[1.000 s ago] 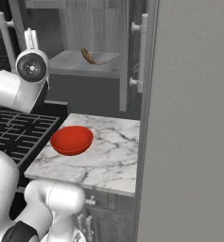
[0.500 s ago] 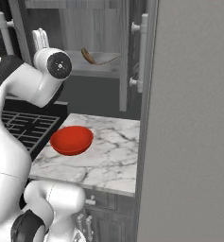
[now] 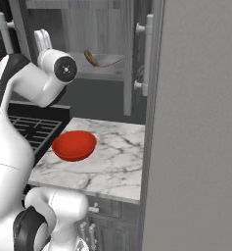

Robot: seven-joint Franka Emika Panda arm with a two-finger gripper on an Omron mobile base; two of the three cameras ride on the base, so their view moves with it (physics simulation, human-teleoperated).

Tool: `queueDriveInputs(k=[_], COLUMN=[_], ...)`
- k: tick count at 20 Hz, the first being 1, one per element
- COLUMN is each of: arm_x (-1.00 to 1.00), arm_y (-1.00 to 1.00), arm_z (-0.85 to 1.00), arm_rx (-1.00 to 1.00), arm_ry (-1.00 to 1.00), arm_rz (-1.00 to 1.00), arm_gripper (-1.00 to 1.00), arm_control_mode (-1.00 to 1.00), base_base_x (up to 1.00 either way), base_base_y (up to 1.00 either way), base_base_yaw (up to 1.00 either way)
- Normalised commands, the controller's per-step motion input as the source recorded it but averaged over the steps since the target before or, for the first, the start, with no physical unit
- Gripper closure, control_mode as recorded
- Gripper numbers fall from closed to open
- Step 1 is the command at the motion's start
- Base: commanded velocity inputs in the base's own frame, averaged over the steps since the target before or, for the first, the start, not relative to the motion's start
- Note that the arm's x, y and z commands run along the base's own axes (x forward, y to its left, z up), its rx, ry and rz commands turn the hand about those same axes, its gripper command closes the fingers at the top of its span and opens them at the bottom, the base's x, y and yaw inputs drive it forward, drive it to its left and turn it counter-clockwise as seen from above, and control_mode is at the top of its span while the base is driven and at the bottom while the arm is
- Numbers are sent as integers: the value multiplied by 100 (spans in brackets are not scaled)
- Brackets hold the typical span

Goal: Open the cabinet and move the ladle to the pot. Then close the cabinet.

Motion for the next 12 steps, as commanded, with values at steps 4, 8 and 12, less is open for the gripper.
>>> queueDriveInputs(k=[4, 8, 12], arm_x=[26, 0, 0], arm_y=[6, 3, 16], arm_z=[0, 0, 0], arm_rx=[0, 3, 10], arm_ry=[-2, -2, 0], arm_rz=[0, 4, 10], arm_gripper=[-100, -100, -100], arm_control_mode=[-100, -100, -100], base_base_x=[0, 0, 0], base_base_y=[0, 0, 0], base_base_yaw=[0, 0, 0])
